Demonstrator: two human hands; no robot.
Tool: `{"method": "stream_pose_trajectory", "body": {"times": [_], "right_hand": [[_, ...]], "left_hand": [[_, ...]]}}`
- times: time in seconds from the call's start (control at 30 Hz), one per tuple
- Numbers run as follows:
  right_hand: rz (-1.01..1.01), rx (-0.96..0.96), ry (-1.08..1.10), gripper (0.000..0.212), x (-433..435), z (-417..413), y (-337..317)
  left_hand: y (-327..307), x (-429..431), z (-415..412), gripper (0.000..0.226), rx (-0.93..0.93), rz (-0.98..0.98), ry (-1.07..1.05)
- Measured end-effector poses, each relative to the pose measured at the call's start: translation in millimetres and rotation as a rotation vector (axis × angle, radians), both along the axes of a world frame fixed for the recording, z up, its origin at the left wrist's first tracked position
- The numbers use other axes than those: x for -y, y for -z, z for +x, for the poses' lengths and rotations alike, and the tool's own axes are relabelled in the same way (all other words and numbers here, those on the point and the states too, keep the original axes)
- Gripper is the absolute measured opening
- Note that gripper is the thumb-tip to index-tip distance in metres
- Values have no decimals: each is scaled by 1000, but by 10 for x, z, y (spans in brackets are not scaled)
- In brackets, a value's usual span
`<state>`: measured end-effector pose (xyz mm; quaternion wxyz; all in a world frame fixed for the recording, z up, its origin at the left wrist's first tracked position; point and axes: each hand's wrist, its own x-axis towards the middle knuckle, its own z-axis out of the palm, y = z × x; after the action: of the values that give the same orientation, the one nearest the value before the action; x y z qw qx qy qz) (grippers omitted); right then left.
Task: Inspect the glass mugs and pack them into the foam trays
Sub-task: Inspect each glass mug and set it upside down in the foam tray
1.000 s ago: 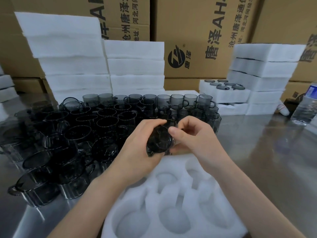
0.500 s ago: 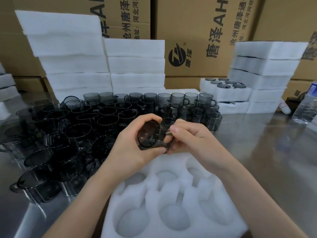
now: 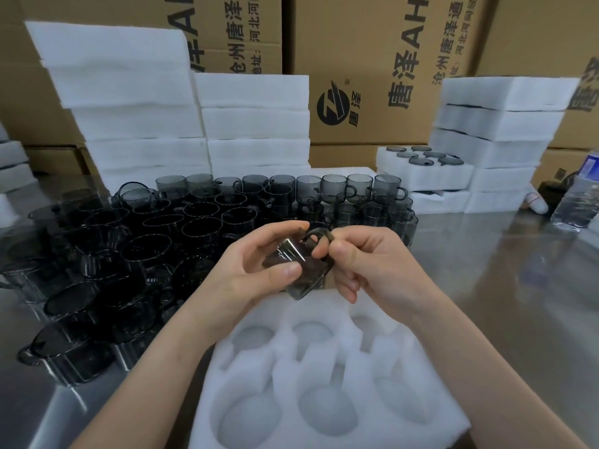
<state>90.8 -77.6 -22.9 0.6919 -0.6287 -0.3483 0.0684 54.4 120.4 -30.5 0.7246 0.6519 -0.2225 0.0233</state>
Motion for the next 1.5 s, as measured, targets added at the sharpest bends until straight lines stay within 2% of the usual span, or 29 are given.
{"method": "stream_pose_trajectory", "body": {"times": [0.07,0.3,0.43,0.57,0.77,0.9,1.07,1.13,1.17,1.27,1.4,1.5], "right_hand": [[3,-4,50,38,-10,-1,6],[-4,-32,336,50,-66,-25,-26],[18,-31,412,45,-83,-43,-32],[61,-33,469,43,-90,-37,-23],[183,-80,512,33,-25,2,-27],[184,-123,457,10,21,24,-40],[-37,-47,334,16,29,-4,-35],[-90,-38,270,30,46,-10,-41],[-102,-38,239,35,41,-15,-45],[-57,-44,218,33,21,-13,-36],[-22,-45,287,10,2,-7,-22],[-16,-65,294,12,2,-9,-6]], "left_hand": [[-12,37,0,62,34,60,-17],[-22,179,-31,65,95,336,-144],[-171,228,3,57,115,600,-254],[-434,283,122,51,51,790,-218],[-459,405,269,48,-86,606,-163],[-321,329,287,43,-166,418,-73],[-202,208,313,33,-229,124,100],[-128,179,320,27,-237,14,177],[-94,161,329,31,-240,-22,208],[-42,120,354,62,-236,-54,272],[-25,123,361,53,-206,18,263],[-24,138,357,68,-191,31,271]]}}
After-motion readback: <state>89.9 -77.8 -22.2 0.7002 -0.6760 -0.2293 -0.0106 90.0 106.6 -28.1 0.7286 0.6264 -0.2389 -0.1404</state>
